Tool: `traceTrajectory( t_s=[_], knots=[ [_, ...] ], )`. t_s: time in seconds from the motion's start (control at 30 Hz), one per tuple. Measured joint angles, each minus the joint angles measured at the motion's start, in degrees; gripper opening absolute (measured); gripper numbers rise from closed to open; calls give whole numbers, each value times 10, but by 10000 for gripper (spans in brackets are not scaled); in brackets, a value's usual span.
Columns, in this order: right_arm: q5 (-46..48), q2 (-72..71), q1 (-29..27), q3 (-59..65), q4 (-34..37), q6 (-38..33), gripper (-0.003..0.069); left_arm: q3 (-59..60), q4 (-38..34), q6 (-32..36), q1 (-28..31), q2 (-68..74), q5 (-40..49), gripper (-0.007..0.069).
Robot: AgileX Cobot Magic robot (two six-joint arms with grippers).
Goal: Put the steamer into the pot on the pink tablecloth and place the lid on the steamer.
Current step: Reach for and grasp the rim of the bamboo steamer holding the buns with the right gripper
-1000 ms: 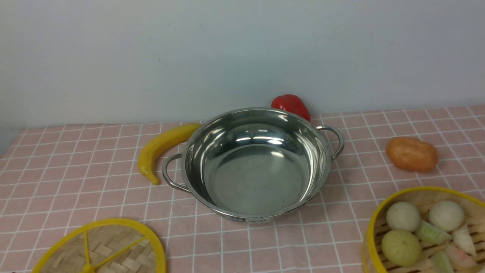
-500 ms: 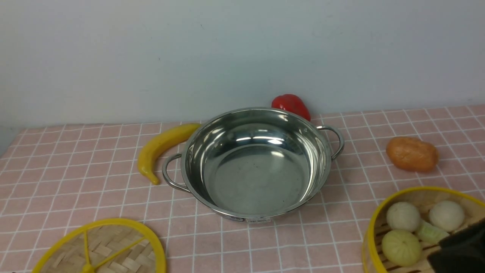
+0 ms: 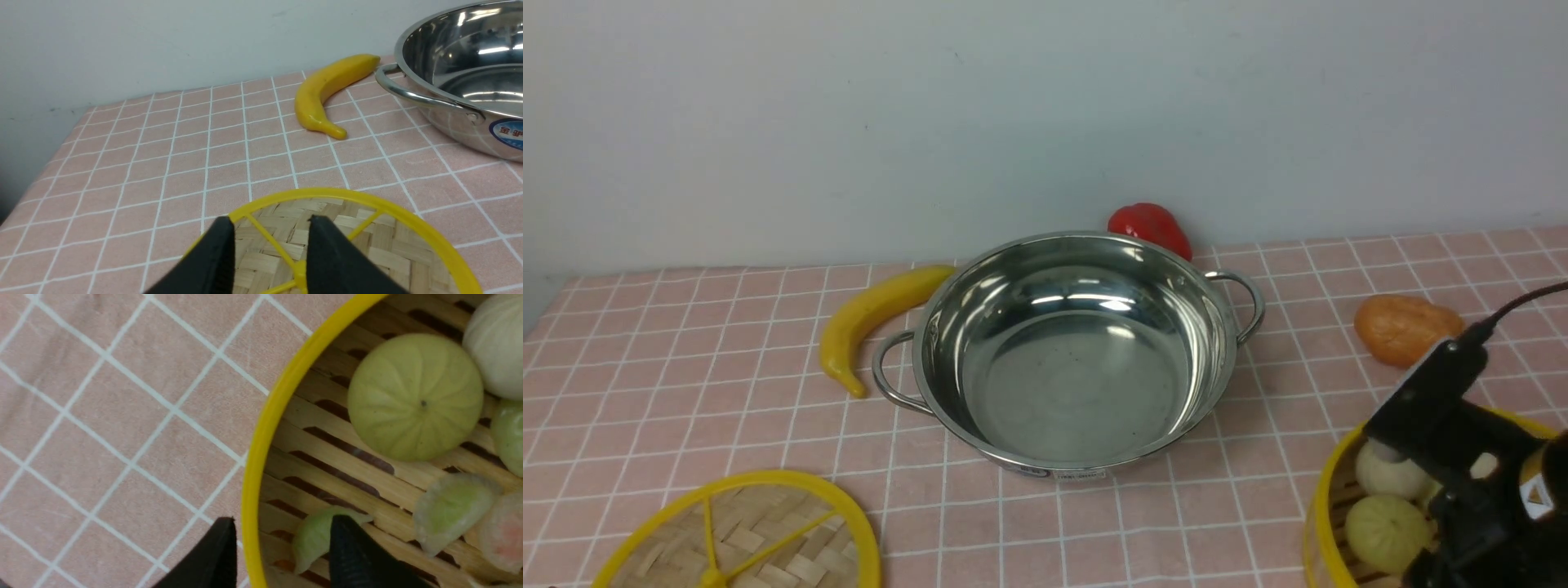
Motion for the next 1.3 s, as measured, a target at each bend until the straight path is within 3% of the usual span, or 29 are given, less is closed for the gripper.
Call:
traceTrajectory(
  t_s=[0.63,0.87,1.1,1.3],
  knots=[
    [-37,118,1,-3,32,-29,347,0,0,0,0,0,0,243],
    [-53,141,1,-5,32,-29,235,0,0,0,0,0,0,243],
    [-35,148,2,-6,36,-14,55,0,0,0,0,0,0,243],
    [8,113,2,-15,25,-11,57,0,0,0,0,0,0,243]
  ],
)
